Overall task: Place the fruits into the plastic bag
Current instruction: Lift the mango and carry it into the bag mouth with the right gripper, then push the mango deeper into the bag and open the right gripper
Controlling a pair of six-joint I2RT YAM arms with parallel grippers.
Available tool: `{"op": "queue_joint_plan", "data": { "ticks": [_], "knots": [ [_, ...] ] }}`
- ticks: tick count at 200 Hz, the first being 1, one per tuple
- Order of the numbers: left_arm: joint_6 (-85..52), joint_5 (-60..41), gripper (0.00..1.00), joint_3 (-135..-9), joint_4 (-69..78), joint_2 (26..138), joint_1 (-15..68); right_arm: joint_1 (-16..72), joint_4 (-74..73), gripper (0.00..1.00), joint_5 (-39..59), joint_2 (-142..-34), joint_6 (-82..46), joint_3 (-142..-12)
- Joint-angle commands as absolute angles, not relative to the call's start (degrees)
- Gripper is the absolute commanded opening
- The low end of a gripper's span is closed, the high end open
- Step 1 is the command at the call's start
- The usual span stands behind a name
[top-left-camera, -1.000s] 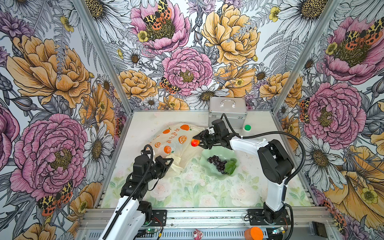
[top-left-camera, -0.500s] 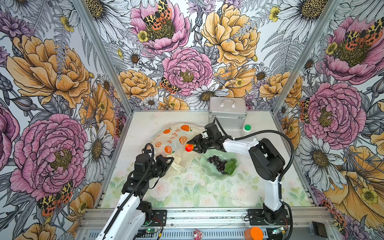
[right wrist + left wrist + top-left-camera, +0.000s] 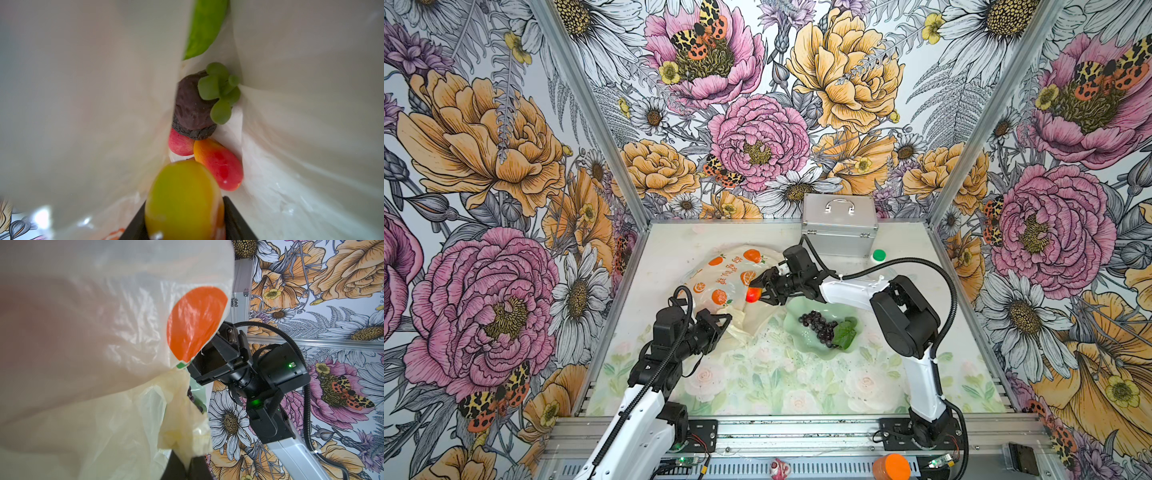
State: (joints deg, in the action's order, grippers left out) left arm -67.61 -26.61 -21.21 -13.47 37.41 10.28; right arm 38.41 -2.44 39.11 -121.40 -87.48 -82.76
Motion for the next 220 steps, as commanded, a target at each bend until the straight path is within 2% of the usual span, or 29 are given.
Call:
{"op": "queue_joint_plan", "data": {
  "ticks": [1, 114, 168, 220],
  "knots": [
    [-67.1, -27.8, 0.0, -22.3, -12.3, 37.3, 10.2, 39.3, -3.7, 0.33, 40.2, -123.3, -87.9, -86.0],
    [-66.5, -28.2, 0.0, -24.0, -12.4, 37.3, 11.5, 43.4, -10.6, 0.33, 45.8, -130.0, -89.5, -97.4],
    [-66.7, -28.8, 0.0, -26.5, -12.1, 36.7, 11.5, 43.8, -10.1, 0.33, 42.1, -130.7, -88.4, -95.8],
    [-66.0, -29.9, 0.0, -29.9, -11.3, 35.0, 10.6, 43.1, -1.6, 0.32, 38.9, -129.1, -80.0, -93.1]
  ]
}}
